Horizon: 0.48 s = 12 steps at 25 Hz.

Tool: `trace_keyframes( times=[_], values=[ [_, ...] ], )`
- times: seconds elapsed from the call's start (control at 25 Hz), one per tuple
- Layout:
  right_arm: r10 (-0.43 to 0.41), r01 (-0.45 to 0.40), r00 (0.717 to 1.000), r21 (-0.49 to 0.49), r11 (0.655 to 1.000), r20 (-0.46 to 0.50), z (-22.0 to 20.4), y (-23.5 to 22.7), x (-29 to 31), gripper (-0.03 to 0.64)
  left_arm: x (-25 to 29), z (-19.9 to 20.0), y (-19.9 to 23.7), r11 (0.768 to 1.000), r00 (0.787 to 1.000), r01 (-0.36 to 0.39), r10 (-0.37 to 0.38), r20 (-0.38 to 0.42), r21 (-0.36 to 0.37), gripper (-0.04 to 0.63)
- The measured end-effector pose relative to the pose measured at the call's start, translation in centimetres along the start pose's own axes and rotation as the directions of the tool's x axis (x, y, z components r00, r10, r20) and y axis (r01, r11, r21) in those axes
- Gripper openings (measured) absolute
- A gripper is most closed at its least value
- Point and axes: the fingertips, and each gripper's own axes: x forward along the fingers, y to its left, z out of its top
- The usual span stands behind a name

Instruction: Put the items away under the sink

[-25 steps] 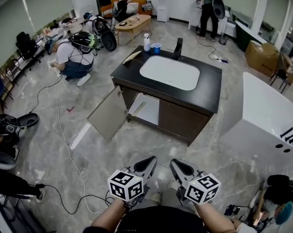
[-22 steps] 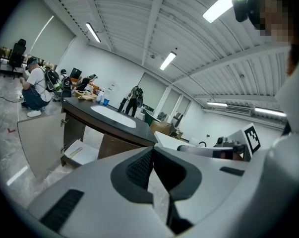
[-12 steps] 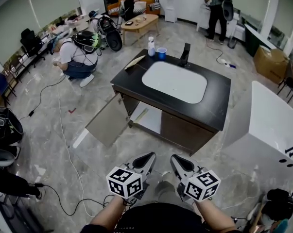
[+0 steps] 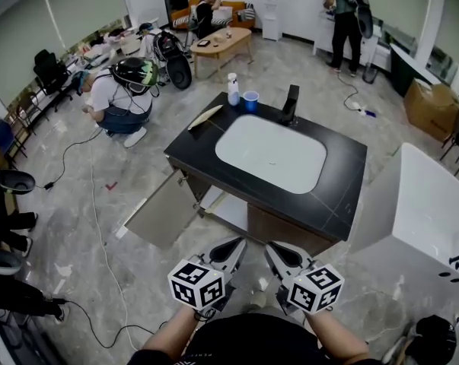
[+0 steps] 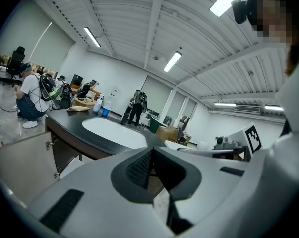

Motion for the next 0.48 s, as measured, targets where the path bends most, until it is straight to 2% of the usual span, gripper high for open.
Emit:
trace_keyframes(
  times=[0.36,0.48],
  values=[
    [-0.016,0.016,1.000,0.006,1.000,-0.006,2.4,-4.6,2.6,0.038,4.7,2.4,1.6,0.999,0.999,0.042,-0.042,0.003,-0.017,0.007],
    [-0.028,0.029,1.000,0.019,0.999,-0.006,3.0,-6.0,3.3,0.038,5.6,3.3,2.1,0.999,0.999,0.034,-0.034,0.014,-0.008,0.007]
  ],
)
